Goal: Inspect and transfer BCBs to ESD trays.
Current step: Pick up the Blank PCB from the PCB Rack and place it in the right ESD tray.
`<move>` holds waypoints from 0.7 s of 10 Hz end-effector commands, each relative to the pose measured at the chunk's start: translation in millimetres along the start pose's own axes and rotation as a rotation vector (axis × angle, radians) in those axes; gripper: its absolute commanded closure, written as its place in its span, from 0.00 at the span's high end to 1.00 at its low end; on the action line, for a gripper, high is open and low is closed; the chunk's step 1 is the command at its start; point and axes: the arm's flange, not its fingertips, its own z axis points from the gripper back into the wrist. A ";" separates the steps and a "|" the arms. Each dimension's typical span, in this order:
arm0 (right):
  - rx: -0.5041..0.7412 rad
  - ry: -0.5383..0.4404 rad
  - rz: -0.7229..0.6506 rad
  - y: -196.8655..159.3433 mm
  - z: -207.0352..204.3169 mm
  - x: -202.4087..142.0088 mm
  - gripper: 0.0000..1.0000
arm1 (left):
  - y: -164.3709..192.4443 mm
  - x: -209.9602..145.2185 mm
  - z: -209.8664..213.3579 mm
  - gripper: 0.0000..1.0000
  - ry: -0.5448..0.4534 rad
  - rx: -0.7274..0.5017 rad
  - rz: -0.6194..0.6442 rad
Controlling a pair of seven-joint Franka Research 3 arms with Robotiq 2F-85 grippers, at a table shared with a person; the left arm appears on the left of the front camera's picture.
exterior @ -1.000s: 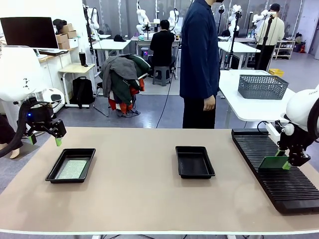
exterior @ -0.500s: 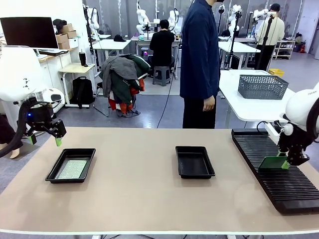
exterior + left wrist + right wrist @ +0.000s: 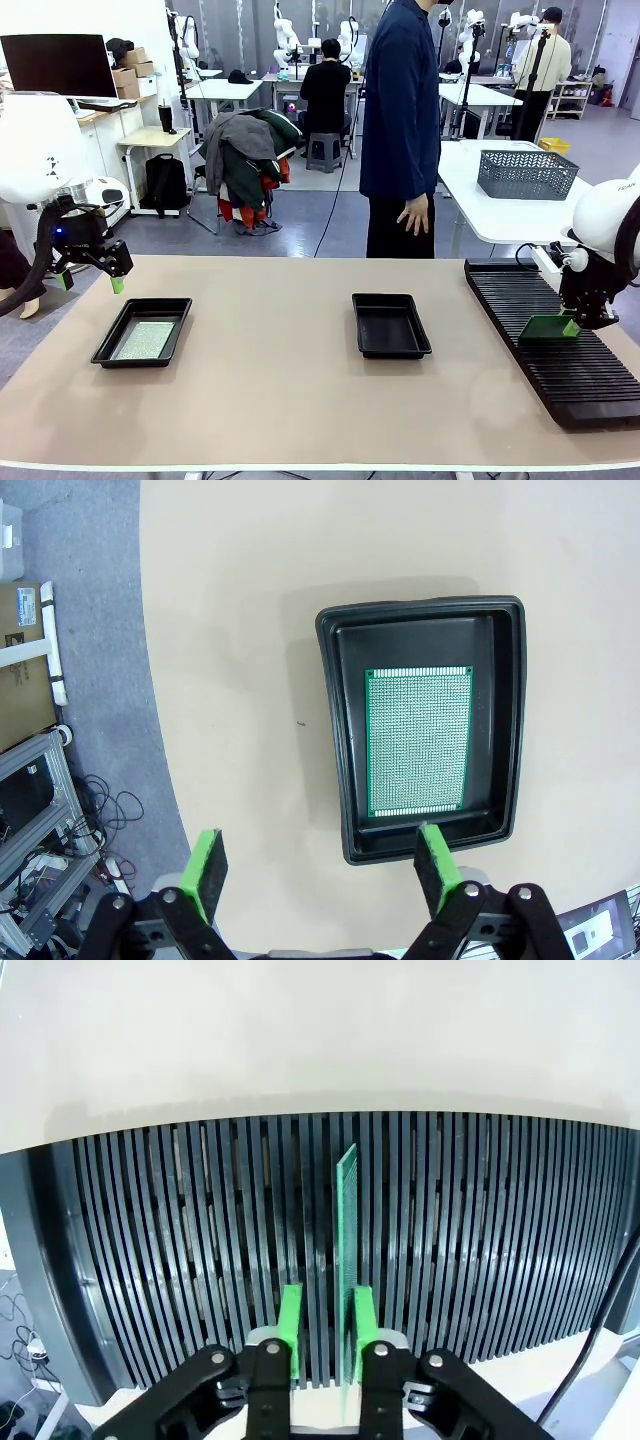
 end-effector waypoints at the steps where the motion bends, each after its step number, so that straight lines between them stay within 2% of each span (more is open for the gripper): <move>1: 0.031 0.029 -0.021 -3.8 0.7 -1.2 0.18 | 0.8 -0.2 -1.4 1.00 -0.005 0.000 0.002; 2: 0.030 0.028 -0.021 -3.7 0.9 -1.2 0.19 | 0.8 -0.2 -1.4 1.00 -0.005 0.000 0.002; 3: 0.030 0.028 -0.020 -3.3 1.3 -1.1 0.11 | 0.8 -0.2 -1.4 1.00 -0.005 0.000 0.002; 4: 0.029 0.026 -0.021 -3.1 2.2 -1.1 0.12 | 0.8 -0.2 -1.4 1.00 -0.005 0.000 0.002; 5: 0.031 0.028 -0.022 -3.5 2.1 -1.5 0.05 | 0.8 -0.2 -1.4 1.00 -0.005 0.000 0.002; 6: 0.034 0.027 -0.022 -4.0 1.7 -1.9 0.06 | 0.8 -0.2 -1.4 1.00 -0.005 0.000 0.002; 7: 0.037 0.026 -0.023 -5.0 1.5 -2.9 0.00 | 0.8 -0.2 -1.4 1.00 -0.005 0.000 0.002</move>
